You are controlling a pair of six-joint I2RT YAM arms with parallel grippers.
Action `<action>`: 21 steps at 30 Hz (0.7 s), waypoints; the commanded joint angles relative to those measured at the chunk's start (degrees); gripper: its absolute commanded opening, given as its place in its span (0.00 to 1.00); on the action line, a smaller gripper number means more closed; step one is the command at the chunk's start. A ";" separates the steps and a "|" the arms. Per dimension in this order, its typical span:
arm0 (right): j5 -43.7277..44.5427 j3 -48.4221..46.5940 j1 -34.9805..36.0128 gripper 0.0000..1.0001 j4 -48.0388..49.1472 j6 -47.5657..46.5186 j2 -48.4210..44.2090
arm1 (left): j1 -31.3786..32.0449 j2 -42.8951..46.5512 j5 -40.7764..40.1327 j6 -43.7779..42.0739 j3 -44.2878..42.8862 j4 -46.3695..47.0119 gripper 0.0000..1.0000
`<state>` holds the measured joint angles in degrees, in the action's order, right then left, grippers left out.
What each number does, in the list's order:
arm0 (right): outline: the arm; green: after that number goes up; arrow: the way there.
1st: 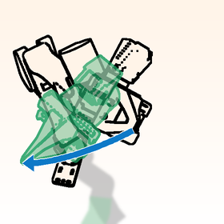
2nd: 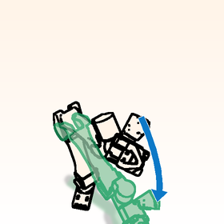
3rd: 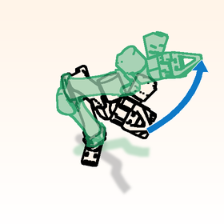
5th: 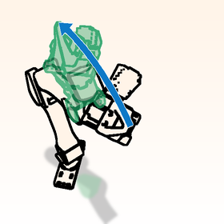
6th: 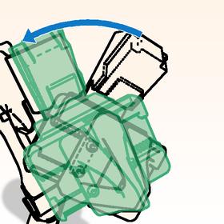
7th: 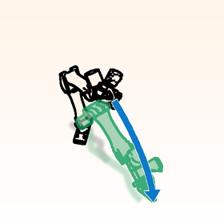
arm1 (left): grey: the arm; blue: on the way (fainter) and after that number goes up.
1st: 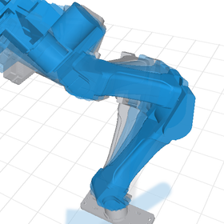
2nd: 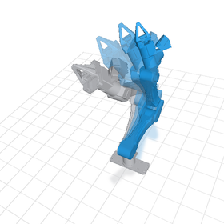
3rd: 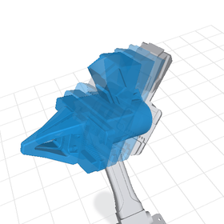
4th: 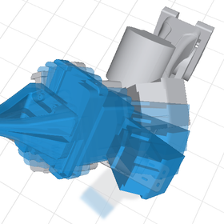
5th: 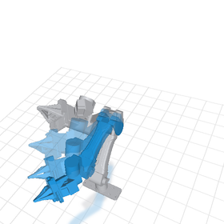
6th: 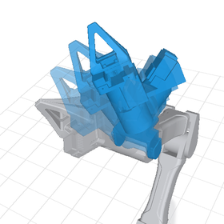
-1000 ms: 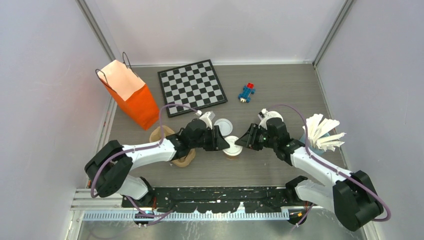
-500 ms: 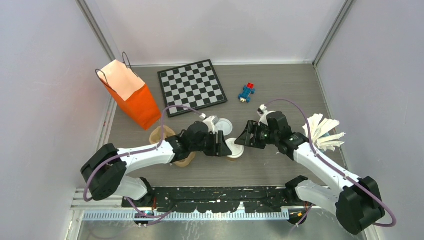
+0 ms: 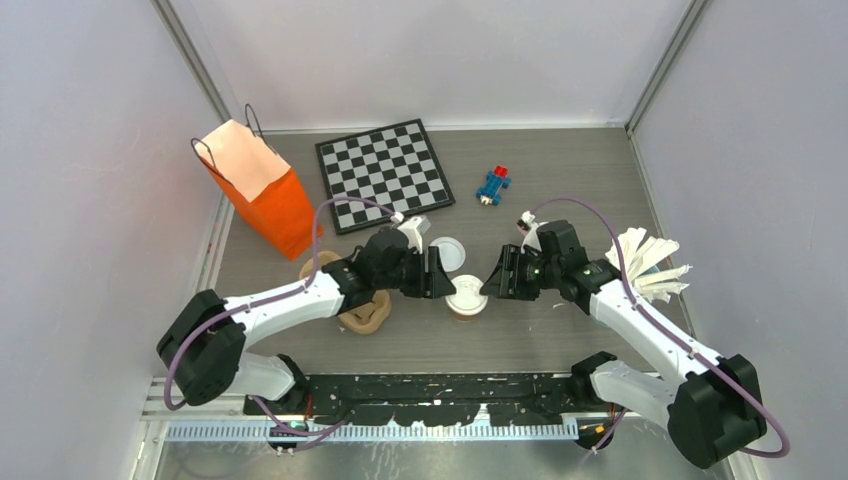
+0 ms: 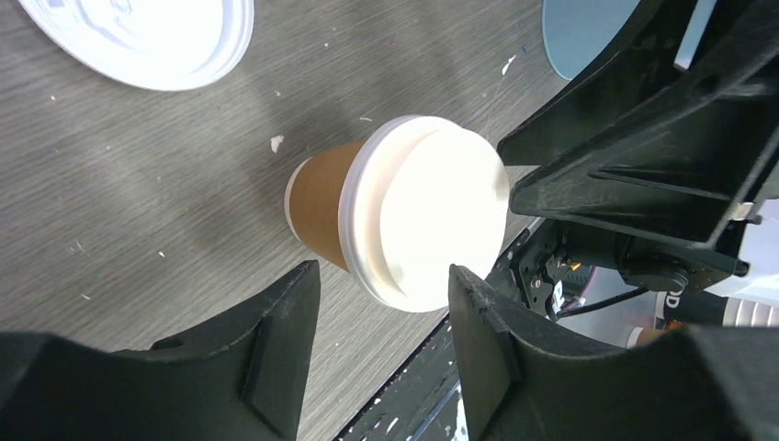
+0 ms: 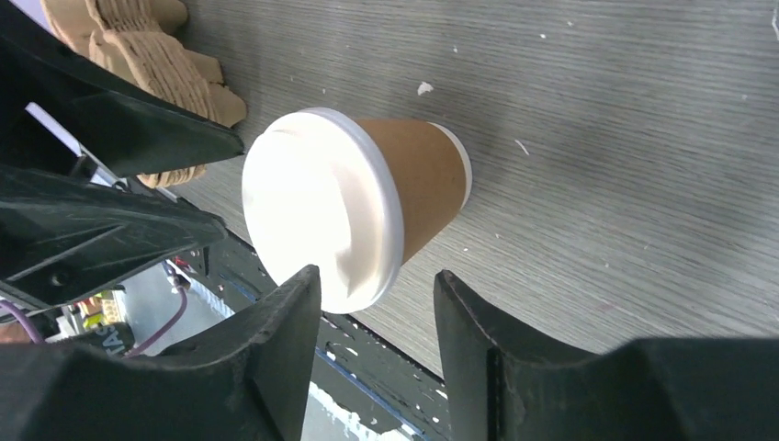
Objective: Pack the takeout coffee
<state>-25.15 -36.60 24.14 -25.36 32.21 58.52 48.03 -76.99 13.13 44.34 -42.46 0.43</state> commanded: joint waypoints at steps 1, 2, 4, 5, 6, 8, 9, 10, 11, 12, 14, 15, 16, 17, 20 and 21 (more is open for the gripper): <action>-2.58 -2.84 -1.51 0.50 -1.16 -1.93 0.58 | -0.67 -0.51 1.38 -3.42 -3.33 0.19 0.53; -3.05 -3.09 -1.59 0.47 -0.80 -1.75 0.76 | -0.74 -0.78 1.65 -3.65 -3.45 0.42 0.52; -4.34 -3.45 -1.74 0.42 0.34 -1.19 1.23 | -0.70 -1.43 1.97 -4.31 -3.94 0.34 0.51; -5.14 -3.47 -1.83 0.39 1.15 -0.65 1.57 | -0.74 -1.88 1.92 -4.67 -4.21 0.03 0.50; -6.06 -3.46 -1.92 0.37 1.95 -0.13 1.95 | -0.78 -2.31 1.75 -5.02 -4.54 -0.22 0.50; -7.29 -3.14 -1.94 0.36 3.23 0.92 2.74 | -0.83 -3.55 1.69 -5.64 -4.97 -0.26 0.50; -7.80 -2.85 -1.91 0.35 3.71 1.18 3.10 | -0.83 -3.90 1.48 -6.07 -5.12 -0.25 0.50; -8.31 -2.54 -1.91 0.35 4.04 1.34 3.62 | -0.83 -4.52 1.39 -6.36 -5.29 -0.95 0.49; -9.58 -2.34 -1.95 0.34 3.91 1.12 4.50 | -0.83 -4.94 1.22 -6.65 -5.49 -1.98 0.49; -10.35 -2.44 -1.91 0.34 3.27 0.68 5.21 | -0.81 -5.30 1.09 -6.83 -5.60 -2.43 0.49; -10.62 -2.26 -1.93 0.34 1.94 0.07 6.64 | -0.83 -5.77 1.31 -6.76 -5.46 -2.33 0.49; -10.51 -1.72 -1.94 0.34 1.73 0.05 7.10 | -0.83 -5.98 1.55 -6.73 -5.44 -2.09 0.48; -10.06 -1.13 -1.96 0.34 1.64 0.09 7.34 | -0.82 -6.14 1.77 -6.72 -5.44 -1.95 0.48; -9.52 -0.32 -1.98 0.34 2.14 0.32 7.32 | -0.83 -6.35 1.99 -6.77 -5.44 -1.83 0.47; -7.76 2.88 -1.91 0.33 6.05 2.69 6.92 | -0.83 -6.77 2.16 -6.80 -4.72 -0.99 0.45; -7.56 3.99 -1.97 0.33 7.64 3.90 7.14 | -0.83 -6.91 2.02 -6.70 -4.33 -0.77 0.45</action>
<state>-34.02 -36.58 22.26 -22.31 33.01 65.60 47.48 -82.96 14.92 39.31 -46.28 -0.84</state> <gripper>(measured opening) 0.339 0.458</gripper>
